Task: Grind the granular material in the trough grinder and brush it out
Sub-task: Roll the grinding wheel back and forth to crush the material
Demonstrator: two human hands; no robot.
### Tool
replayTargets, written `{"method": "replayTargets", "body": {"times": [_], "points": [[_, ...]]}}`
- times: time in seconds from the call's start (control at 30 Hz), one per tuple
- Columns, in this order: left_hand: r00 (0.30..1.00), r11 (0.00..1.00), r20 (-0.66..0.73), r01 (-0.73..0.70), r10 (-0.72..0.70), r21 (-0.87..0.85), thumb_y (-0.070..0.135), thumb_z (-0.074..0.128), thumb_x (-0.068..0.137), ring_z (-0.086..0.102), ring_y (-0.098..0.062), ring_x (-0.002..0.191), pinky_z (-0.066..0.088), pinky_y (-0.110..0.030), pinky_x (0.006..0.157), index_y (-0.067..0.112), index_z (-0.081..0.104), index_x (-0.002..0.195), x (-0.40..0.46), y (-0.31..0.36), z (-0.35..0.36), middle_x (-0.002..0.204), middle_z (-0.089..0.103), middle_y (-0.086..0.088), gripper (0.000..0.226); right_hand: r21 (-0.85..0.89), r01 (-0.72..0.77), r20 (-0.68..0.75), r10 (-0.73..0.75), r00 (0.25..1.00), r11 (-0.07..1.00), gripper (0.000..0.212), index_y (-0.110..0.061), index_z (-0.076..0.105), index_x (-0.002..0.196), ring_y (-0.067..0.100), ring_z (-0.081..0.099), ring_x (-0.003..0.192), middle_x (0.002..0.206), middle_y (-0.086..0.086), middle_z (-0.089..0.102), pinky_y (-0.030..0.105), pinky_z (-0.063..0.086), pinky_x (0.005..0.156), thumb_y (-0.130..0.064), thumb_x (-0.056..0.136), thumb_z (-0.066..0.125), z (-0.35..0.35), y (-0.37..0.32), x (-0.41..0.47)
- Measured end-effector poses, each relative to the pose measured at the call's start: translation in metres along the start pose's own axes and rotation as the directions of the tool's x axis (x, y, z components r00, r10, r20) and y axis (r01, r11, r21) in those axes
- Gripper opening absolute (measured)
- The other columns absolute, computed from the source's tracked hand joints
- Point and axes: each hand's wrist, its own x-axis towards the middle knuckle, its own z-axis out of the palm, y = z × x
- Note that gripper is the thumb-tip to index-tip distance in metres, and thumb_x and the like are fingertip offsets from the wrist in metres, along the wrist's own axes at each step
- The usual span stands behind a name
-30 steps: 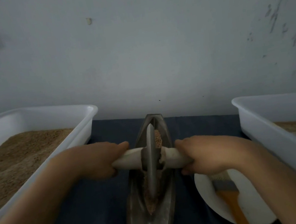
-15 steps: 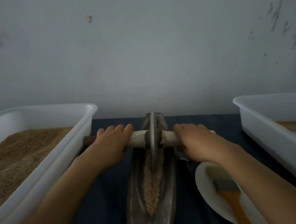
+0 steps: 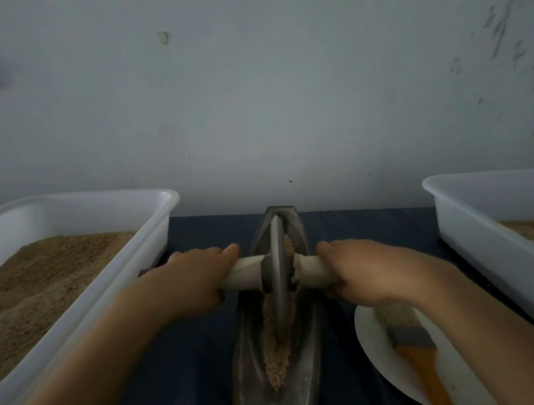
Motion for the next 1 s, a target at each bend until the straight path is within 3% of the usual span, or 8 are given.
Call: {"method": "replayTargets", "body": {"times": [0.17, 0.23, 0.33, 0.43, 0.57, 0.73, 0.87, 1.0], "points": [[0.965, 0.996, 0.25, -0.074, 0.081, -0.04, 0.027, 0.054, 0.092, 0.047, -0.005, 0.087, 0.037, -0.022, 0.081, 0.034, 0.026, 0.1, -0.028, 0.005, -0.024, 0.096, 0.047, 0.011, 0.031, 0.069, 0.073, 0.226, -0.087, 0.97, 0.995, 0.031, -0.016, 0.046, 0.113, 0.013, 0.05, 0.087, 0.1, -0.002, 0.053, 0.022, 0.037, 0.06, -0.032, 0.09, 0.059, -0.021, -0.009, -0.023], [0.959, 0.996, 0.271, -0.077, 0.087, -0.046, 0.026, 0.054, 0.092, 0.046, -0.006, 0.085, 0.035, -0.021, 0.078, 0.033, 0.026, 0.1, -0.028, 0.006, -0.026, 0.091, 0.044, 0.012, 0.03, 0.076, 0.072, 0.253, -0.09, 0.963, 0.994, 0.027, -0.019, 0.045, 0.107, 0.01, 0.047, 0.082, 0.087, -0.009, 0.046, 0.016, 0.033, 0.057, -0.035, 0.09, 0.059, -0.024, -0.009, -0.025], [0.97, 0.996, 0.235, -0.056, 0.07, -0.066, 0.023, 0.054, 0.092, 0.045, -0.009, 0.086, 0.035, -0.023, 0.078, 0.031, 0.026, 0.101, -0.017, 0.004, -0.019, 0.092, 0.043, 0.009, 0.031, 0.086, 0.037, 0.207, -0.055, 0.977, 0.996, 0.026, -0.017, 0.044, 0.109, 0.011, 0.046, 0.085, 0.097, -0.003, 0.05, 0.016, 0.032, 0.057, -0.03, 0.091, 0.058, -0.018, -0.005, -0.016], [0.996, 1.0, 0.092, 0.005, -0.004, -0.02, 0.023, 0.054, 0.092, 0.047, -0.013, 0.097, 0.036, -0.027, 0.084, 0.028, 0.029, 0.11, 0.0, 0.0, -0.005, 0.11, 0.047, 0.003, 0.031, 0.022, -0.006, 0.023, 0.006, 1.0, 1.0, 0.024, -0.014, 0.043, 0.111, 0.016, 0.048, 0.091, 0.112, 0.005, 0.053, 0.025, 0.032, 0.063, -0.022, 0.092, 0.055, -0.002, 0.0, 0.001], [0.963, 0.991, -0.261, 0.094, -0.067, 0.092, 0.02, 0.053, 0.09, 0.045, -0.02, 0.111, 0.034, -0.036, 0.095, 0.023, 0.032, 0.123, 0.027, -0.005, 0.021, 0.122, 0.044, 0.0, 0.04, -0.131, -0.06, -0.311, 0.017, 0.95, 0.989, 0.028, -0.013, 0.043, 0.114, 0.023, 0.048, 0.101, 0.112, 0.005, 0.051, 0.032, 0.025, 0.072, -0.02, 0.09, 0.054, 0.021, 0.011, 0.02], [0.877, 0.986, -0.478, 0.113, -0.042, 0.122, 0.016, 0.058, 0.085, 0.044, -0.018, 0.104, 0.031, -0.032, 0.09, 0.025, 0.035, 0.119, 0.039, -0.004, 0.031, 0.115, 0.044, 0.004, 0.042, -0.09, -0.094, -0.405, 0.05, 0.913, 0.991, 0.03, -0.014, 0.044, 0.111, 0.022, 0.044, 0.097, 0.108, 0.004, 0.05, 0.032, 0.021, 0.072, -0.017, 0.083, 0.056, 0.031, 0.016, 0.028], [0.922, 0.988, -0.385, 0.1, -0.046, 0.12, 0.022, 0.056, 0.088, 0.047, -0.018, 0.109, 0.035, -0.035, 0.094, 0.024, 0.034, 0.122, 0.031, -0.004, 0.027, 0.119, 0.047, 0.003, 0.041, -0.123, -0.071, -0.329, 0.027, 0.944, 0.99, 0.027, -0.014, 0.042, 0.113, 0.022, 0.046, 0.1, 0.111, 0.004, 0.05, 0.032, 0.024, 0.072, -0.022, 0.09, 0.053, 0.026, 0.014, 0.022], [0.992, 0.997, -0.121, 0.045, -0.036, 0.066, 0.026, 0.056, 0.091, 0.049, -0.017, 0.113, 0.039, -0.036, 0.097, 0.024, 0.031, 0.126, 0.009, -0.001, 0.008, 0.124, 0.049, 0.002, 0.043, -0.057, -0.006, -0.109, 0.0, 0.994, 0.998, 0.019, -0.013, 0.042, 0.108, 0.019, 0.048, 0.091, 0.106, 0.005, 0.051, 0.028, 0.028, 0.066, -0.02, 0.093, 0.052, 0.007, 0.003, 0.007]]}}
